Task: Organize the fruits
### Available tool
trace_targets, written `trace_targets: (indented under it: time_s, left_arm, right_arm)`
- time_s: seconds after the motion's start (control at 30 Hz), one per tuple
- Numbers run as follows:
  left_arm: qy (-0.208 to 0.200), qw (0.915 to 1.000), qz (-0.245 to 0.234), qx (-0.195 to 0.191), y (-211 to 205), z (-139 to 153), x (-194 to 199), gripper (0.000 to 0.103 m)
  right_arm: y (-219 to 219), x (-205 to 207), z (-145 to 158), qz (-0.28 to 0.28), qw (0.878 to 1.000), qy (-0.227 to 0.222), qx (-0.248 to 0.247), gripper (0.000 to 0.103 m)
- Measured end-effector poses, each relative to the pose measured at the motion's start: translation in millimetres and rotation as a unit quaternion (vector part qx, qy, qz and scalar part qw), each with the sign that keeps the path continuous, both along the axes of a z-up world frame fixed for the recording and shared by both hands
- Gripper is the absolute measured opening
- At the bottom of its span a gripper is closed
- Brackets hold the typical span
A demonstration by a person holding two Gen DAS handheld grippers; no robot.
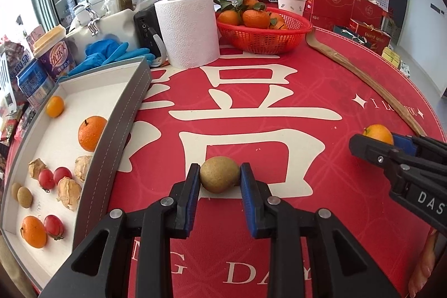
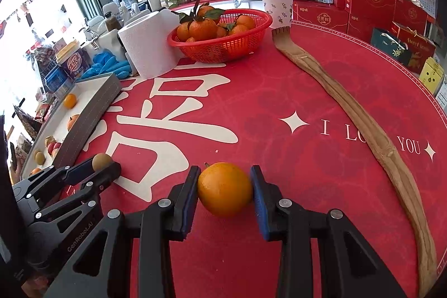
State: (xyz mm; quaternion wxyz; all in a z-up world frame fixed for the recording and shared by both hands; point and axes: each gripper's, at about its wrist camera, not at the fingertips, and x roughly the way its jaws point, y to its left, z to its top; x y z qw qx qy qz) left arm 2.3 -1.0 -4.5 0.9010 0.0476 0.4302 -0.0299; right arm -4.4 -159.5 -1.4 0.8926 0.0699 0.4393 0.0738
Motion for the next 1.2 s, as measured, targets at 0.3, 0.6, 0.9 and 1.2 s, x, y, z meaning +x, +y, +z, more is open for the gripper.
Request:
trace_targets:
  time_s: [0.3, 0.6, 0.9, 1.2]
  left_arm:
    - [0.004, 0.9989, -0.014, -0.045, 9.7, -0.3, 9.6, 0.031]
    - [0.003, 0.9986, -0.014, -0.050, 13.2, -0.7, 9.0, 0.031]
    - [0.003, 0.9986, -0.014, -0.051, 12.6, -1.0, 9.0, 0.031]
    - [0.003, 0.9986, -0.014, -0.052, 13.0, -1.1, 8.9, 0.031]
  right_arm:
    - [-0.2, 4.0, -3.3, -0.010, 1.000, 0.003, -0.004, 0.037]
    - [4.7, 4.6, -4.1, -0.008, 1.000, -0.002, -0.022, 0.037]
    - [4.9, 4.8, -4.1, -0.008, 1.000, -0.002, -0.020, 0.037]
    - [5.3, 4.7, -4.2, -0.008, 1.000, -0.002, -0.021, 0.037]
